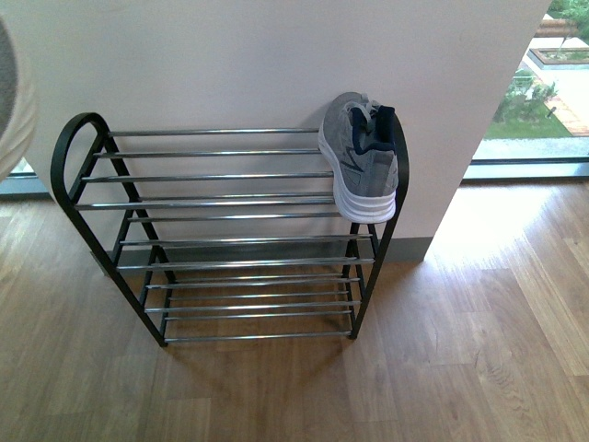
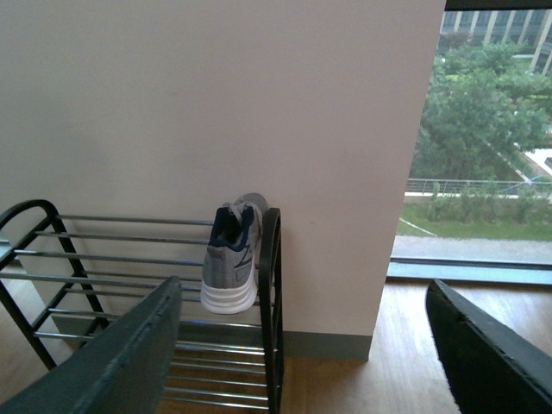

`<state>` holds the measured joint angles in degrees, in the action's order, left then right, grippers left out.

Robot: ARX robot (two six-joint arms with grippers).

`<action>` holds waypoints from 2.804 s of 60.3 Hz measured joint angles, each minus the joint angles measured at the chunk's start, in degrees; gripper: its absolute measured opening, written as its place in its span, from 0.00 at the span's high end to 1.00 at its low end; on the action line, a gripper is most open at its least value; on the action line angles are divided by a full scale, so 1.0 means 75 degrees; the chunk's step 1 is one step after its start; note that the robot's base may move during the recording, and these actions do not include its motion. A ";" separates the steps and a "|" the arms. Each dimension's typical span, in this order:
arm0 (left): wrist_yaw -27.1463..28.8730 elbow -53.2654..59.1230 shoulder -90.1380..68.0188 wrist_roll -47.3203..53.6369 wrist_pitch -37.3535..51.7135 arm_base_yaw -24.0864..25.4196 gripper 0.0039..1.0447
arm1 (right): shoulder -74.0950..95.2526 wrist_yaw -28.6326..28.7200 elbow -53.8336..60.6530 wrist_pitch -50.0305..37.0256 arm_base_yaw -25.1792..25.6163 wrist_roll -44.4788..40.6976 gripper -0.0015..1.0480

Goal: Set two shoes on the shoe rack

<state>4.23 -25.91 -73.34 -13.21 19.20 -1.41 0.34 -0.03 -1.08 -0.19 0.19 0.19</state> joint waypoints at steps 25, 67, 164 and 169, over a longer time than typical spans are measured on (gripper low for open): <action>-0.0192 -0.4505 -0.5485 -0.2652 -0.0478 -0.1711 0.99 | 0.0000 0.0003 -0.0003 0.0000 0.0000 0.0000 0.09; -0.0487 -0.9777 -0.9623 -0.3570 -0.2914 -0.2553 0.99 | -0.0003 0.0003 0.0000 0.0000 0.0000 0.0000 0.09; 0.1466 -0.1075 -0.0781 -0.1274 -0.0055 -0.0635 0.09 | -0.0003 0.0003 0.0000 0.0000 -0.0009 0.0000 0.09; 0.1580 -0.0507 0.0032 -0.1142 -0.0061 -0.0329 0.09 | -0.0003 0.0003 0.0000 0.0000 -0.0009 0.0000 0.09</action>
<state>16.08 -29.71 -73.10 -21.78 18.74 -3.88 0.32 -0.01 -1.08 -0.19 0.12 0.19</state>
